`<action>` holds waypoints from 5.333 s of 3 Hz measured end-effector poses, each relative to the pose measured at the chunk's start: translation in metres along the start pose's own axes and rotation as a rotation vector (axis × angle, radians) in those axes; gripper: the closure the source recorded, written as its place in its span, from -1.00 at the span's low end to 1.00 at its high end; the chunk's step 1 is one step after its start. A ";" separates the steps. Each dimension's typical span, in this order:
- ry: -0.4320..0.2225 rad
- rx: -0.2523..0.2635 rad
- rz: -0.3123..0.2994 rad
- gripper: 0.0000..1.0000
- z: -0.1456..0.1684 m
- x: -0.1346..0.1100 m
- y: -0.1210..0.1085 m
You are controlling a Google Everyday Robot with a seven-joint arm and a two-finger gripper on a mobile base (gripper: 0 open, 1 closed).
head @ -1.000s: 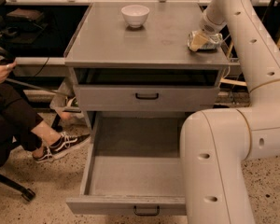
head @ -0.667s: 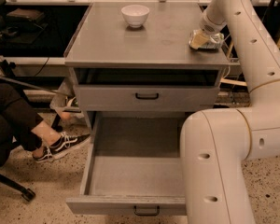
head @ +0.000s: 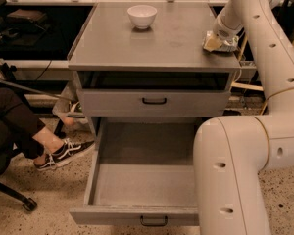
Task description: Place 7up can into middle drawer
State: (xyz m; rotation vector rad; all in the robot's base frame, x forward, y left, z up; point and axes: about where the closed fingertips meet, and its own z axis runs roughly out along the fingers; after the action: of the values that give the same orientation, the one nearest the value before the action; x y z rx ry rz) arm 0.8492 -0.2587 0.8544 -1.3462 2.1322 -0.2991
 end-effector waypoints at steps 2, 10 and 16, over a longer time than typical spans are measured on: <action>-0.126 -0.024 -0.074 1.00 -0.073 0.008 0.000; -0.449 0.052 -0.026 1.00 -0.303 -0.095 0.111; -0.269 0.071 0.049 1.00 -0.146 -0.118 0.226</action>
Offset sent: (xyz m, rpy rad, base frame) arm -0.0322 -0.0154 0.0287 0.0605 -0.0066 0.0635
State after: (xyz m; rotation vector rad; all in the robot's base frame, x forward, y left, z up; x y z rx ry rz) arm 0.6316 -0.0676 0.9048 -1.2180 1.9092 -0.1620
